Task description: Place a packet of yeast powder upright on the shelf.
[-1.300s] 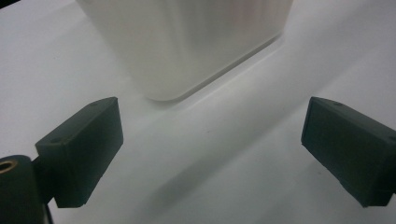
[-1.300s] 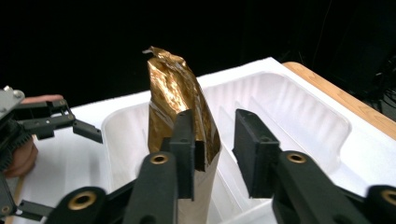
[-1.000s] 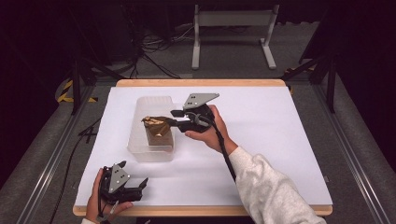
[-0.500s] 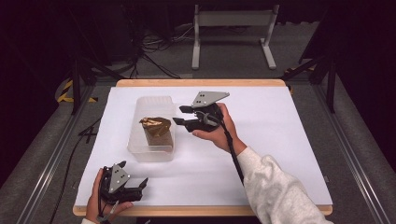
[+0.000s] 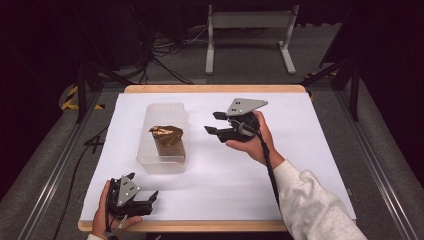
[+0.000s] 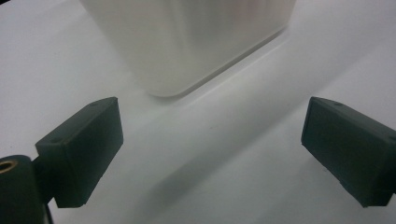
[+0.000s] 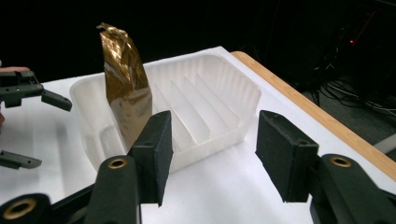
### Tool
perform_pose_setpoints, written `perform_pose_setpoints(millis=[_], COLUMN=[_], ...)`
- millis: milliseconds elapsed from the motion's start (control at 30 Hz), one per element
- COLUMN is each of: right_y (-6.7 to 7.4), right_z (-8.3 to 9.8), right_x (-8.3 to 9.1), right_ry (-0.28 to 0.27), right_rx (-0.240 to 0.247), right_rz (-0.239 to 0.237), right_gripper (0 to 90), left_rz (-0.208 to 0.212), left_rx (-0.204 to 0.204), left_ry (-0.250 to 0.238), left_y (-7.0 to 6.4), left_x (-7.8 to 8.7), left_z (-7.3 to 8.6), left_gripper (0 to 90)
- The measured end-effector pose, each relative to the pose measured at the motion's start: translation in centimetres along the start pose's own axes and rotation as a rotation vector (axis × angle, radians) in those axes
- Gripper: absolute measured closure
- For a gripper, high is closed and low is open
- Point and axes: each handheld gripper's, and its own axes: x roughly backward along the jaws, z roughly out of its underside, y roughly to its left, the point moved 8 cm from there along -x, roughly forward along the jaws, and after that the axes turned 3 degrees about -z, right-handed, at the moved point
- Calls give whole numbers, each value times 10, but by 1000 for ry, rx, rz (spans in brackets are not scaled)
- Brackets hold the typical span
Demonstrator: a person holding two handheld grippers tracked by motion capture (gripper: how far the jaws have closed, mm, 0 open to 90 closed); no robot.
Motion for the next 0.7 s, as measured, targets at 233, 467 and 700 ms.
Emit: perform_pose_setpoints(millis=[233, 467, 700], right_y=[-8, -16, -21], right_z=[13, 26, 38], right_x=[16, 31, 42], right_ry=[43, 77, 107], right_rx=[30, 37, 42], right_rz=[49, 79, 96], right_gripper=[434, 414, 401], left_rz=[0, -5, -1], left_rx=[-1, 1, -3], left_ry=[1, 4, 6], left_y=[0, 0, 0], left_x=[0, -1, -2], left_z=[0, 0, 0], left_gripper=[63, 63, 63])
